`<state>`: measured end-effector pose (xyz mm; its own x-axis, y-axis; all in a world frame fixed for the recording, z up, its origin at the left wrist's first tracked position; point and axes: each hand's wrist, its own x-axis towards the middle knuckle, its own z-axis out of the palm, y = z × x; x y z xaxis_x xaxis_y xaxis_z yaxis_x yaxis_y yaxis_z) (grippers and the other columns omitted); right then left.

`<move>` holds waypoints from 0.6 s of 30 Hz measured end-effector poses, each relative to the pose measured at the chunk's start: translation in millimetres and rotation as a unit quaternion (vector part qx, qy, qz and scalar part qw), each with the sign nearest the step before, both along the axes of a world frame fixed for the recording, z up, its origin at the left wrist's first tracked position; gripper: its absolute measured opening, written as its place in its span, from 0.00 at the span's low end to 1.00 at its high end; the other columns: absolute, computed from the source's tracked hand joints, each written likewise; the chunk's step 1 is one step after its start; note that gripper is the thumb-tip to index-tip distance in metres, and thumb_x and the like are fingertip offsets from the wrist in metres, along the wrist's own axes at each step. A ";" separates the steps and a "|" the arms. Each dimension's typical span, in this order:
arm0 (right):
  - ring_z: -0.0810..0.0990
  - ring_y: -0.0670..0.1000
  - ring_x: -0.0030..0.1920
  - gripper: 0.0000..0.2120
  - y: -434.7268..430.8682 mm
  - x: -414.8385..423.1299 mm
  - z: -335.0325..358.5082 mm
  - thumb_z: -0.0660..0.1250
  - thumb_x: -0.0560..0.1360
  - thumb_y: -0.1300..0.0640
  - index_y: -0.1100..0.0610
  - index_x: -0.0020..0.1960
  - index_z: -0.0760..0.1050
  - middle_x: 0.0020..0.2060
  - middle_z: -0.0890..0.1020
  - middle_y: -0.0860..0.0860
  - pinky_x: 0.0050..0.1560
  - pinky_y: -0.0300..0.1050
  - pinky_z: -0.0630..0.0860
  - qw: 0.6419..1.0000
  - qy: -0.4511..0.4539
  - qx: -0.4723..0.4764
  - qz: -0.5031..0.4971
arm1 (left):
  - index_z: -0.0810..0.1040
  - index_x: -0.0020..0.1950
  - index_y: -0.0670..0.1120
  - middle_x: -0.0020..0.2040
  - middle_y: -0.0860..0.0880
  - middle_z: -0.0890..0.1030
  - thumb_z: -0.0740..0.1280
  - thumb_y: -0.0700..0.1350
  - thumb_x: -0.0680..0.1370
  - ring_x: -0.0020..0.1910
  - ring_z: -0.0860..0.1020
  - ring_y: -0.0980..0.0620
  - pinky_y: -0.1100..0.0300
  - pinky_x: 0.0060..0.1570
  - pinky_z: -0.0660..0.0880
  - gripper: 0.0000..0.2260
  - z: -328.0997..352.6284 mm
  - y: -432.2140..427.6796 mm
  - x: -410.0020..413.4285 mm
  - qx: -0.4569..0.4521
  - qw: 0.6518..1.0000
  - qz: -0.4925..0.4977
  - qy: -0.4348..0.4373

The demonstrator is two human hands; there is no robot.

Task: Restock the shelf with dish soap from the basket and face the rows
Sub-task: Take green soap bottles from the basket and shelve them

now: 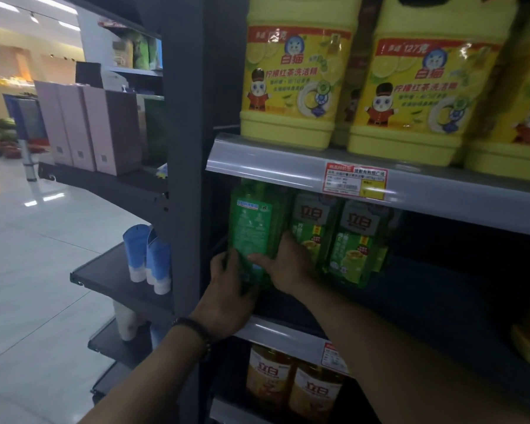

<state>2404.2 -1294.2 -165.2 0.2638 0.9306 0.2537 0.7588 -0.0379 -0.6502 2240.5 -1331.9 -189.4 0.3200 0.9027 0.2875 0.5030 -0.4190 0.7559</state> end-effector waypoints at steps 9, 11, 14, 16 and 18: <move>0.81 0.53 0.65 0.30 -86.3 34.9 4.1 0.77 0.78 0.50 0.56 0.76 0.71 0.66 0.82 0.52 0.62 0.49 0.79 0.997 -0.035 -0.014 0.073 | 0.81 0.66 0.55 0.62 0.54 0.80 0.69 0.48 0.80 0.63 0.77 0.57 0.69 0.62 0.71 0.14 13.6 -53.2 -5.9 0.113 0.985 -0.059 0.119; 0.82 0.52 0.62 0.26 -113.4 43.9 1.4 0.76 0.79 0.49 0.52 0.74 0.74 0.62 0.82 0.52 0.61 0.52 0.81 0.997 -0.031 -0.023 0.065 | 0.81 0.62 0.57 0.59 0.57 0.82 0.65 0.51 0.79 0.59 0.80 0.56 0.59 0.59 0.77 0.13 12.5 -80.2 -1.2 0.135 0.978 -0.058 0.147; 0.79 0.46 0.58 0.18 -159.5 62.5 -6.2 0.72 0.82 0.49 0.47 0.70 0.74 0.56 0.79 0.43 0.58 0.48 0.80 0.995 -0.054 -0.044 0.078 | 0.78 0.61 0.60 0.57 0.58 0.80 0.62 0.56 0.78 0.56 0.81 0.53 0.50 0.55 0.79 0.13 4.1 -120.5 9.4 0.143 0.967 -0.042 0.206; 0.78 0.47 0.58 0.18 -194.1 75.2 -13.4 0.69 0.83 0.49 0.43 0.71 0.71 0.55 0.78 0.41 0.58 0.52 0.80 0.991 -0.087 -0.051 0.087 | 0.78 0.60 0.59 0.57 0.57 0.80 0.62 0.57 0.79 0.55 0.81 0.53 0.51 0.55 0.79 0.12 -9.5 -143.4 19.5 0.116 0.964 -0.068 0.228; 0.79 0.47 0.54 0.18 -229.2 86.5 -26.5 0.69 0.83 0.49 0.41 0.71 0.70 0.55 0.79 0.41 0.54 0.52 0.80 0.987 -0.117 -0.062 0.092 | 0.77 0.58 0.57 0.55 0.56 0.81 0.61 0.56 0.79 0.55 0.81 0.51 0.53 0.53 0.79 0.11 -26.7 -164.1 30.1 0.084 0.959 -0.107 0.247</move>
